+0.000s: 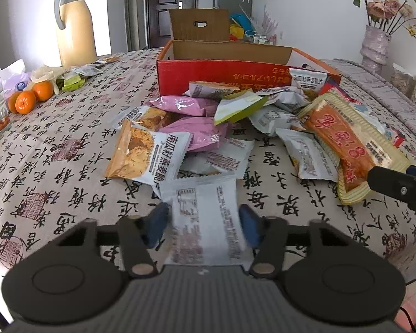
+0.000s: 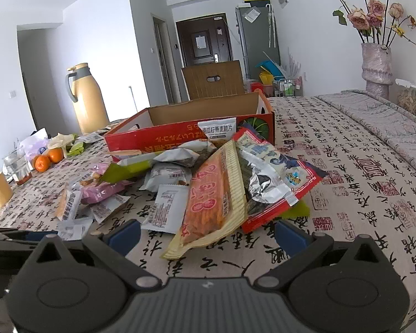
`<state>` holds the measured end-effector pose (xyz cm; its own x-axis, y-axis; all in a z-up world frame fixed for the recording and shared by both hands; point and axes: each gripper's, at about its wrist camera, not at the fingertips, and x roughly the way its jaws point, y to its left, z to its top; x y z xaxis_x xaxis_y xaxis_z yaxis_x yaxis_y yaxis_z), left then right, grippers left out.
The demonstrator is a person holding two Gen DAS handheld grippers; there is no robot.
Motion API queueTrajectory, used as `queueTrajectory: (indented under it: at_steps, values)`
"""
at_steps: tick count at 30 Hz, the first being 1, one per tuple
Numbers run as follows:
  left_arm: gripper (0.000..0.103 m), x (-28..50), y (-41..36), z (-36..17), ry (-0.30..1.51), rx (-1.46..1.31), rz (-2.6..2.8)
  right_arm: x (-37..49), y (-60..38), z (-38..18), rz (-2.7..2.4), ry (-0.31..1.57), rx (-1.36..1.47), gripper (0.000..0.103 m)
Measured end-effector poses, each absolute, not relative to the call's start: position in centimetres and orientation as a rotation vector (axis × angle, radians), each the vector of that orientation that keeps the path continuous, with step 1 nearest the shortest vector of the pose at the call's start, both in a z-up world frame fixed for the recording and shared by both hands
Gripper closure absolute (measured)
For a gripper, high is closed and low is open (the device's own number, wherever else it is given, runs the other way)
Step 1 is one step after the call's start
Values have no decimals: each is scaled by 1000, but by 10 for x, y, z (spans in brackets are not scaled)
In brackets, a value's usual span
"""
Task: Organize snacks
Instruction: 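Lower the left gripper onto the white printed snack packet and close, then grasp the long orange wafer bag with the right gripper while the left lifts the white packet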
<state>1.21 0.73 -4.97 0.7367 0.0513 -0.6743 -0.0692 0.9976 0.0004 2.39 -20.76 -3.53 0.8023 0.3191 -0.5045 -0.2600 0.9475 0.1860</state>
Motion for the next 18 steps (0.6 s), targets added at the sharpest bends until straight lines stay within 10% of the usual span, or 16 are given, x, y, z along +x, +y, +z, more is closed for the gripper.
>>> queueTrajectory:
  at_steps: [18]
  values:
    - [63,3,5,-22,634,-14,6,21,-210,-27,299,504,104,3]
